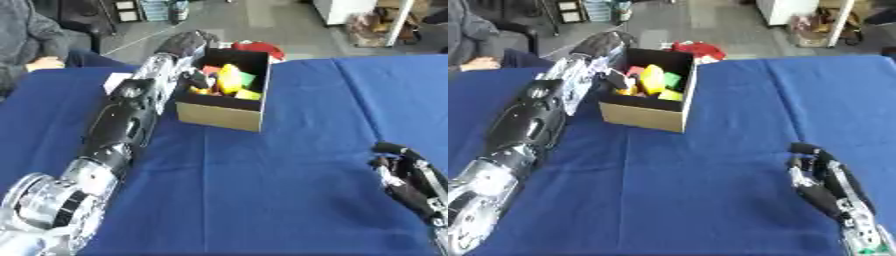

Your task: Pick up objects on the table and place them in the box.

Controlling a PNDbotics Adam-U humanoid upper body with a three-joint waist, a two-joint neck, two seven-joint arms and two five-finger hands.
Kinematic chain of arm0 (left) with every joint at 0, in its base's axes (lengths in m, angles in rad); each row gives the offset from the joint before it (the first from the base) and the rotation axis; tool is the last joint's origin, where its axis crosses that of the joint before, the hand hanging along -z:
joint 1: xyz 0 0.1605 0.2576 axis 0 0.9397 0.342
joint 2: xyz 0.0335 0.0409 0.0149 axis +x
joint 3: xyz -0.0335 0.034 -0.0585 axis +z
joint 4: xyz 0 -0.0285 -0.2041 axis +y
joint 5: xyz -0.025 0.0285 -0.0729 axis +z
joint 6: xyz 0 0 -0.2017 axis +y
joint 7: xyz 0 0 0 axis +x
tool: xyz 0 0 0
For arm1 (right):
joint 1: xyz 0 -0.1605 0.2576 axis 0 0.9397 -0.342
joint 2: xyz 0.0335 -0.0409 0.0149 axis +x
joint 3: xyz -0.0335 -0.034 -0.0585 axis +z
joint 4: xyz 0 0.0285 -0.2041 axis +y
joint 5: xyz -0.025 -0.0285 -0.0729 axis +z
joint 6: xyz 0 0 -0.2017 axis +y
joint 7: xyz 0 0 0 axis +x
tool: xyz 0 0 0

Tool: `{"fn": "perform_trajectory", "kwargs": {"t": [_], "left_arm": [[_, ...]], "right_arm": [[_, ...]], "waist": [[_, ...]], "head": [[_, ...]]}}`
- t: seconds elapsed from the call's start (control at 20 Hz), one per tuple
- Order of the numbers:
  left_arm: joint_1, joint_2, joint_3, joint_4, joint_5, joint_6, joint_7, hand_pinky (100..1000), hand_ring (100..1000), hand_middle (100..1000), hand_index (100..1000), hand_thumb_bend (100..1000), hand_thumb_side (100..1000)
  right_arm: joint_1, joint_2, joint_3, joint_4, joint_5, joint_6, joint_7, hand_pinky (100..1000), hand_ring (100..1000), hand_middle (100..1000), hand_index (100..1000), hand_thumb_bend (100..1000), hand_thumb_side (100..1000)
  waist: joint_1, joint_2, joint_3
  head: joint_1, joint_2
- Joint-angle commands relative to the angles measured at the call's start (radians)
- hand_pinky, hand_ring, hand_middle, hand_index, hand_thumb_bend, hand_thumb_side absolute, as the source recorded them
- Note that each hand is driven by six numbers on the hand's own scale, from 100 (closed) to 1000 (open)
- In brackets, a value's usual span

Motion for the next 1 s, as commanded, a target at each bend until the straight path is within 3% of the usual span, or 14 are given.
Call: {"fn": "perform_trajectory", "kwargs": {"t": [0.05,0.15,0.35,0.55,0.7,0.8,0.85,0.9,1.0], "left_arm": [[-0.015,0.070,0.017,-0.059,0.061,0.002,0.004,777,745,797,945,167,223],[-0.003,0.110,0.033,-0.096,0.115,0.017,0.006,768,735,780,939,100,197],[0.041,0.185,0.099,-0.145,0.269,0.100,0.027,749,715,754,930,100,303],[0.074,0.240,0.123,-0.099,0.344,0.179,0.051,759,726,764,931,100,312],[0.074,0.253,0.125,-0.012,0.309,0.231,0.060,777,744,784,936,100,303],[0.059,0.255,0.117,0.055,0.246,0.257,0.061,801,770,807,940,211,240],[0.048,0.256,0.113,0.085,0.205,0.262,0.060,803,772,809,941,223,234],[0.035,0.257,0.108,0.110,0.163,0.256,0.057,823,792,829,945,308,211],[0.008,0.264,0.101,0.141,0.079,0.215,0.044,838,807,842,951,363,224]], "right_arm": [[-0.009,-0.011,-0.002,-0.016,0.001,-0.001,0.002,767,678,745,807,100,284],[-0.008,-0.010,-0.003,-0.017,0.002,-0.002,0.002,767,678,745,807,100,283],[-0.007,-0.013,-0.005,-0.016,0.003,-0.002,0.000,767,678,745,807,100,285],[-0.007,-0.014,-0.006,-0.017,0.004,-0.002,0.000,767,678,745,807,100,286],[-0.010,-0.014,-0.003,-0.016,0.003,-0.003,0.002,767,678,745,807,100,287],[-0.014,-0.014,-0.002,-0.014,0.003,-0.005,0.003,767,678,745,807,100,289],[-0.016,-0.014,-0.002,-0.012,0.003,-0.006,0.003,767,678,745,807,100,289],[-0.018,-0.013,-0.002,-0.011,0.002,-0.007,0.002,767,678,745,807,100,284],[-0.023,-0.012,-0.003,-0.008,-0.001,-0.008,0.000,767,678,745,807,100,274]], "waist": [[-0.011,0.000,0.004],[-0.010,-0.001,0.007],[-0.008,-0.002,0.013],[-0.006,-0.002,0.018],[-0.011,-0.001,0.018],[-0.018,0.000,0.014],[-0.021,0.002,0.012],[-0.026,0.005,0.010],[-0.037,0.014,0.006]], "head": [[0.001,0.004],[-0.002,0.004],[-0.008,0.004],[-0.015,0.004],[-0.017,0.004],[-0.015,0.004],[-0.013,0.004],[-0.011,0.004],[-0.005,0.004]]}}
